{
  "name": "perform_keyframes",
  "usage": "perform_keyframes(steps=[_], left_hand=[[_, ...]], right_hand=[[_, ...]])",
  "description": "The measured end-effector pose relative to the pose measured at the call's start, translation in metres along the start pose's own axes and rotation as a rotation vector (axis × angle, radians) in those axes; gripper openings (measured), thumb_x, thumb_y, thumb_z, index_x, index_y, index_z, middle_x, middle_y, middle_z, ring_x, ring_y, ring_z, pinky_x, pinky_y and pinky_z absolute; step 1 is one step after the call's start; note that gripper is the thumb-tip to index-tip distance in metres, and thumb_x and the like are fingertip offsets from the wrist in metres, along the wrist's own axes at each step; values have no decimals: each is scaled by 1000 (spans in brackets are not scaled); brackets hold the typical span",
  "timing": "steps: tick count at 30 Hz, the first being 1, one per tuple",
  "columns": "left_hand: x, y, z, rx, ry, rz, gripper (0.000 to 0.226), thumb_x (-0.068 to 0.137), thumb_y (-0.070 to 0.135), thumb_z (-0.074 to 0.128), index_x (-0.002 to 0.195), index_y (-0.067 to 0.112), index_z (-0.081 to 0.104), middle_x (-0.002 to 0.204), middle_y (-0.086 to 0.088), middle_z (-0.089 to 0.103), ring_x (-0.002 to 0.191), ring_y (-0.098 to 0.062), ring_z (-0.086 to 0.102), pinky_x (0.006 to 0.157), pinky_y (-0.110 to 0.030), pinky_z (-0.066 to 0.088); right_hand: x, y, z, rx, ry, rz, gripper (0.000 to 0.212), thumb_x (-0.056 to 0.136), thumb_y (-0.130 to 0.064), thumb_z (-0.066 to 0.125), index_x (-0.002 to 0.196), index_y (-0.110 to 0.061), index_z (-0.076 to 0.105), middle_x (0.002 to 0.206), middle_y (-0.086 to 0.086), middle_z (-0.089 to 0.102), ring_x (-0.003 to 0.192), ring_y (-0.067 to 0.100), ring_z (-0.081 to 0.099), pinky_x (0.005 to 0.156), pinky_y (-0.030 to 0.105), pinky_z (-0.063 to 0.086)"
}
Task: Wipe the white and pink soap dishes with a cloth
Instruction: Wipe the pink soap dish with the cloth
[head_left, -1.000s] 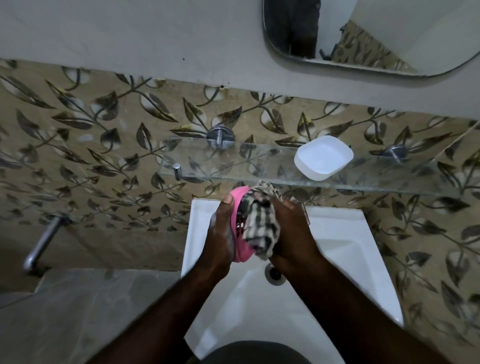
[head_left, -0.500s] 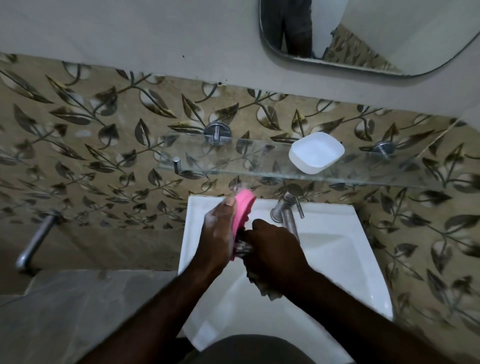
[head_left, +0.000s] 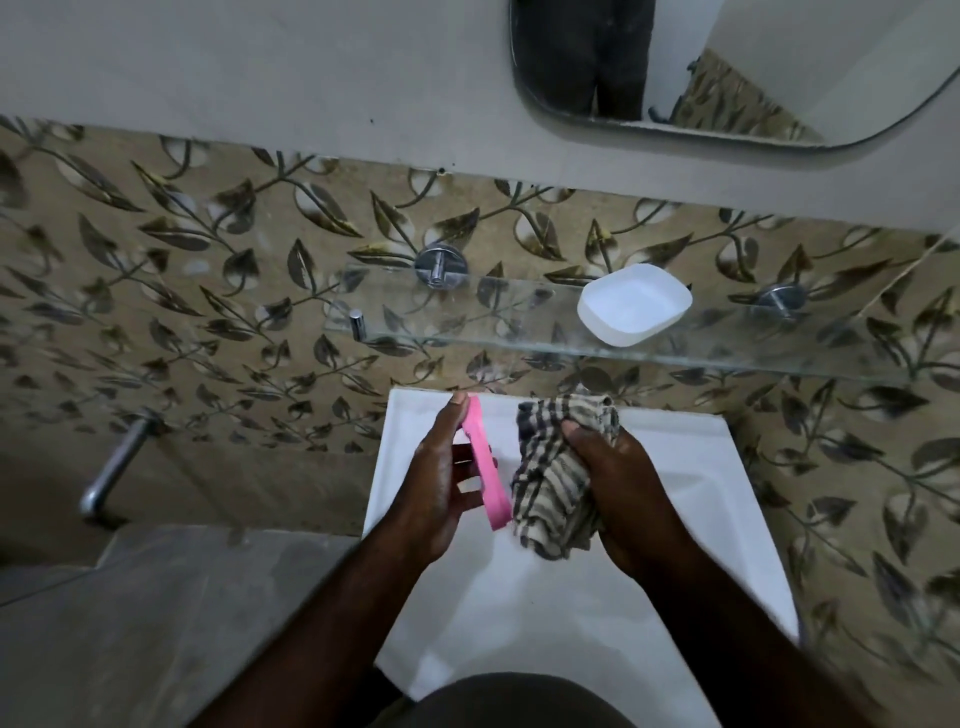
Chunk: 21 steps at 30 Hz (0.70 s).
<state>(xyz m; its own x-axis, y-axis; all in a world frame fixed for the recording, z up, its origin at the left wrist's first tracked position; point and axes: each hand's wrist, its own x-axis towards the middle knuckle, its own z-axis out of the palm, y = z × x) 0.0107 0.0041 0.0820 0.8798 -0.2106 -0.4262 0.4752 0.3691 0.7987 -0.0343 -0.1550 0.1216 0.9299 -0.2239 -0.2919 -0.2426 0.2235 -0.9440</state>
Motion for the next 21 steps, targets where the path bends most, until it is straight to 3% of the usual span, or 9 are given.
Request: perform_keyframes(steps=[4,7,10,12,15,17,19,21], left_hand=[[-3,-2,4,217,39,-38,85,53,83,68,112,23,57,104,-11,71,94,-29,69,77,-43,57],[-4,-9,14,350,105,-3,99,33,90,68,105,22,58,101,-8,72,90,-24,70,73,-36,58],[-3,-8,17,409,119,38,84,47,85,63,102,22,59,97,-6,73,85,-21,72,63,-29,56],[-1,-1,12,351,101,57,73,58,81,58,98,20,64,88,-4,75,78,-20,73,60,-30,56],[-4,6,9,208,22,114,51,76,67,56,80,19,74,76,-5,73,66,-17,72,53,-27,54],[-8,2,12,132,-47,82,53,81,64,57,96,17,76,96,-15,73,84,-27,72,70,-39,59],[-15,-10,16,-6,-185,-65,77,84,69,51,127,5,61,119,-26,63,105,-39,63,97,-54,48],[-23,-22,18,-213,-291,-178,89,83,72,49,133,0,53,118,-25,61,103,-38,61,100,-52,44]], right_hand=[[-14,15,-7,-306,-110,-98,18,88,-18,70,105,-17,66,91,6,75,80,19,73,65,28,57],[-18,27,-5,-380,-169,-97,25,83,-16,76,103,-13,62,95,10,73,86,25,72,75,38,59],[-15,27,-15,-303,-167,-116,23,86,-13,73,107,-12,64,98,12,73,87,27,72,73,37,59],[-11,24,-28,-183,-187,-76,20,89,-13,70,108,-10,64,95,15,74,79,27,72,64,33,58],[-7,24,-45,27,-288,15,23,87,-15,68,108,-7,67,97,20,73,78,27,70,67,35,57],[-6,26,-50,71,-336,34,27,84,-20,70,107,-7,68,97,23,72,75,28,68,67,37,57],[-5,31,-49,47,-341,17,25,83,-21,72,106,-10,70,101,23,72,79,31,69,73,42,59],[-6,40,-49,15,-309,0,19,85,-20,72,103,-13,71,99,20,74,81,31,71,75,43,59]])
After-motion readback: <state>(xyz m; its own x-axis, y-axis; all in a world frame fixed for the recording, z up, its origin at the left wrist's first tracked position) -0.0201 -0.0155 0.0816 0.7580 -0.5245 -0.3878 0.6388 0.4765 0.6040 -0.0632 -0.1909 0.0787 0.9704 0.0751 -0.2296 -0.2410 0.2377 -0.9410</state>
